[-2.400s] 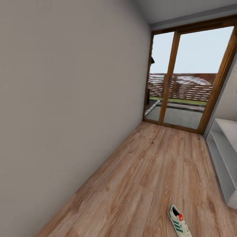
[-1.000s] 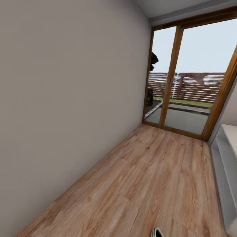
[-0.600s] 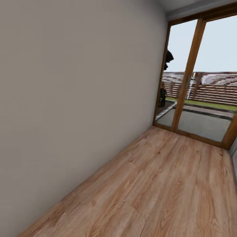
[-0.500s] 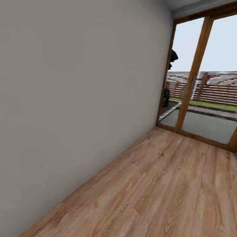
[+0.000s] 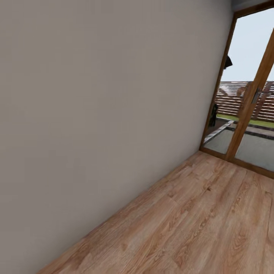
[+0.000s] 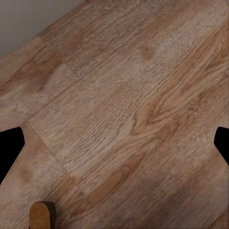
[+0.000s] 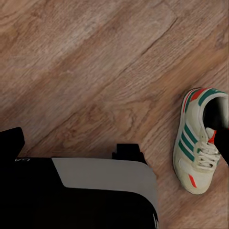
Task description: Pick up the two gym shoes and the two sandals from the corridor floor and place them onto the hallstand (shoe rack) in the corridor, making sure they are on the rack and not on the floor. Arrange them so the two gym shoes are next to each other and the two sandals are next to each other.
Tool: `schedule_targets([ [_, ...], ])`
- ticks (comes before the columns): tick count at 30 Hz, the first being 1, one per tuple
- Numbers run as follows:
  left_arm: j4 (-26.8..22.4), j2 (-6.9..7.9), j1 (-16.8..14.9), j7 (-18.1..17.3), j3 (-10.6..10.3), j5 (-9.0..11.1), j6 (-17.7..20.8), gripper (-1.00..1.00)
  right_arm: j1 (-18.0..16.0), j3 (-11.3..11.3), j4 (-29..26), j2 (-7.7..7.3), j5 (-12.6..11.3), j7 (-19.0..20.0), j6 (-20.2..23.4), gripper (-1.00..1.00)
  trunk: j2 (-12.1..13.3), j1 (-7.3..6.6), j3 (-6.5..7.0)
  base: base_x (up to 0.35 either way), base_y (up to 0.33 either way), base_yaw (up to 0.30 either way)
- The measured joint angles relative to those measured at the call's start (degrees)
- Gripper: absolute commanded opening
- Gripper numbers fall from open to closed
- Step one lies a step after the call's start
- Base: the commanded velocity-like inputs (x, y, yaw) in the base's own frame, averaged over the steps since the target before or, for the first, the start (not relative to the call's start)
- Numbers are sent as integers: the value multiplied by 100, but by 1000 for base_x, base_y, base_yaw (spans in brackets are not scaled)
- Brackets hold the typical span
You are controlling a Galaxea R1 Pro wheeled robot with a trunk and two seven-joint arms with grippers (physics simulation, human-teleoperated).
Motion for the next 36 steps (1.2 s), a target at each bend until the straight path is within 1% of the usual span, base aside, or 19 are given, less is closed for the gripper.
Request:
schedule_targets([
  [4, 19, 0, 0, 0, 0, 0, -1, 100, 0, 0, -2, 0, 0, 2, 0, 100, 0, 0, -2, 298, -159, 20],
  [7, 140, 0, 0, 0, 0, -4, -1, 100, 1, 0, -6, 0, 0, 0, 0, 100, 0, 0, -2, 302, -183, 4],
  [12, 178, 0, 0, 0, 0, -7, 0, 100, 0, 0, -6, 0, 0, 1, 0, 100, 0, 0, -2, 330, -79, 1],
  [20, 187, 0, 0, 0, 7, -7, 1, 100, 0, 0, -5, 0, 0, 2, 0, 100, 0, -1, -2, 340, 17, 0],
  [27, 188, -4, 0, 0, 1, -7, 1, 100, 0, 0, -13, 0, 0, 2, 0, 100, 0, 2, -2, 111, 16, 0],
  [36, 188, -3, 0, 0, 0, -8, 0, 100, 0, 0, -20, 0, 0, -1, 0, 100, 0, 0, -2, 327, 19, 0],
])
